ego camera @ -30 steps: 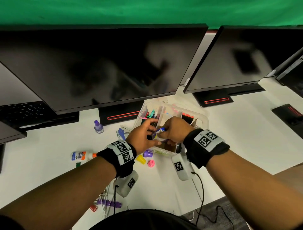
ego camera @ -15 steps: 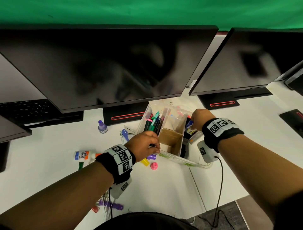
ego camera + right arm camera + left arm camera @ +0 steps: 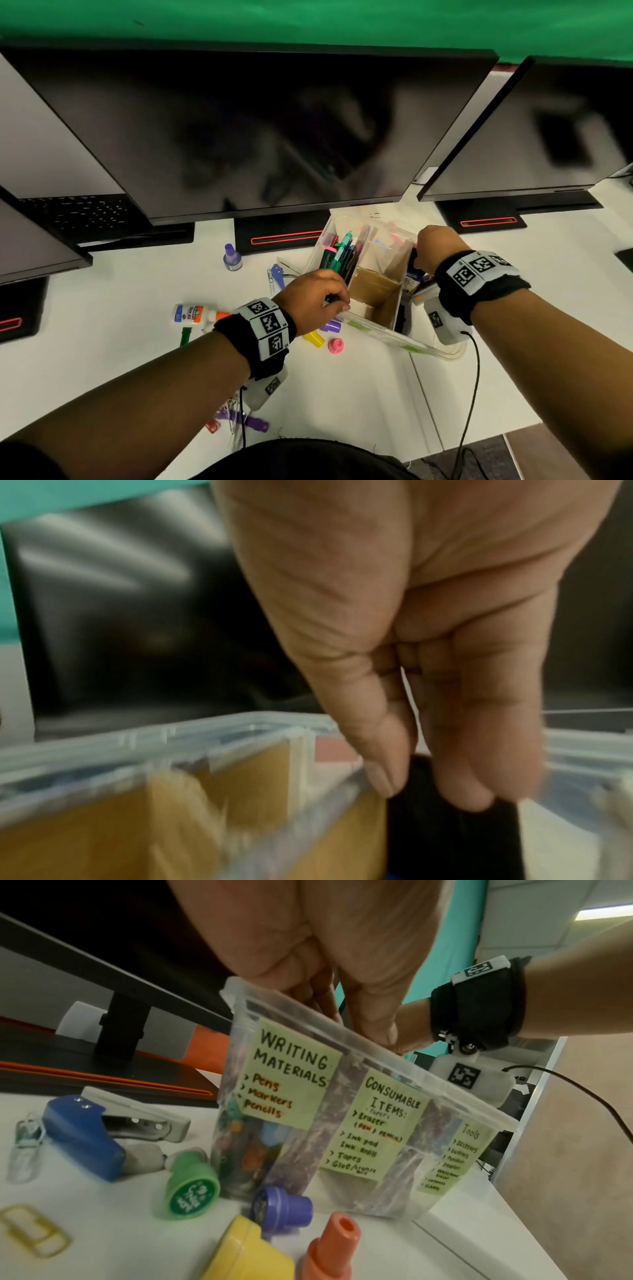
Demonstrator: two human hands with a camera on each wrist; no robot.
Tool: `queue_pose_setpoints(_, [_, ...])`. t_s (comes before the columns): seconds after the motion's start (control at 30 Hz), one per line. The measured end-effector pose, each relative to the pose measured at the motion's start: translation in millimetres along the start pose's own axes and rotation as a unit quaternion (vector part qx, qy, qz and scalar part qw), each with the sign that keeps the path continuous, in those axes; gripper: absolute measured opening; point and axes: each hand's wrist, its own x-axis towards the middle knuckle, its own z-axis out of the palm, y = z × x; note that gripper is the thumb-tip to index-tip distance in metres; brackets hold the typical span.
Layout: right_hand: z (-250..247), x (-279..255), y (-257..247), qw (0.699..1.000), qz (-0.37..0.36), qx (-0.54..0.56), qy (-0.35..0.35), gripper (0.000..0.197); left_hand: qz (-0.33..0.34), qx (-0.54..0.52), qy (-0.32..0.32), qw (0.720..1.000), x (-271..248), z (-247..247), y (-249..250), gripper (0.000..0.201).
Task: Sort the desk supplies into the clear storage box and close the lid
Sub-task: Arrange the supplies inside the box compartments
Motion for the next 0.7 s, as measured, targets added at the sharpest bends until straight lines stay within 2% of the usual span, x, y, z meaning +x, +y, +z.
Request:
queue_pose_setpoints(0.07, [-14, -9, -6, 0.999, -0.004, 0.017, 0.036, 0.026, -0.008, -0.01, 0.072, 0.997, -1, -10, -8, 0.012])
queue_pose_setpoints(0.13, [-28, -24, -20, 0.994, -0.032, 0.079, 0.061, 0.026, -0.03, 0.003, 0.149, 0.988, 0, -25, -24, 0.009])
queue_pose_setpoints(0.23, [-36, -55, -56, 0.974, -0.076, 0.207, 0.057, 0.015, -0.104, 0.071, 0.195, 0.973, 1, -52, -64, 0.017])
queue_pose_setpoints(0.33, [-28, -81, -99, 0.963, -0.154, 0.221, -0.006, 0.007, -0.206, 0.13, 0.138, 0.96, -5, -76, -102, 0.035])
queue_pose_setpoints(0.4, [-17, -90, -126, 0.957, -0.197, 0.211, -0.034, 0.01, -0.237, 0.138, 0.074, 0.959, -13, -81, -120, 0.04])
queue_pose_setpoints(0.47, [-2, -95, -154, 0.956, -0.23, 0.174, -0.045, 0.022, -0.248, 0.126, 0.04, 0.96, -20, -80, -134, 0.04])
queue_pose_setpoints(0.53, [15, -96, -181, 0.957, -0.24, 0.151, -0.066, 0.03, -0.254, 0.126, 0.034, 0.958, -23, -78, -141, 0.038])
queue_pose_setpoints(0.6, [30, -93, -204, 0.955, -0.222, 0.16, -0.117, 0.033, -0.266, 0.126, 0.031, 0.955, -23, -79, -143, 0.036])
queue_pose_setpoints(0.7, [57, -79, -229, 0.963, -0.216, 0.091, -0.135, 0.038, -0.267, 0.141, 0.017, 0.953, -24, -83, -143, 0.032])
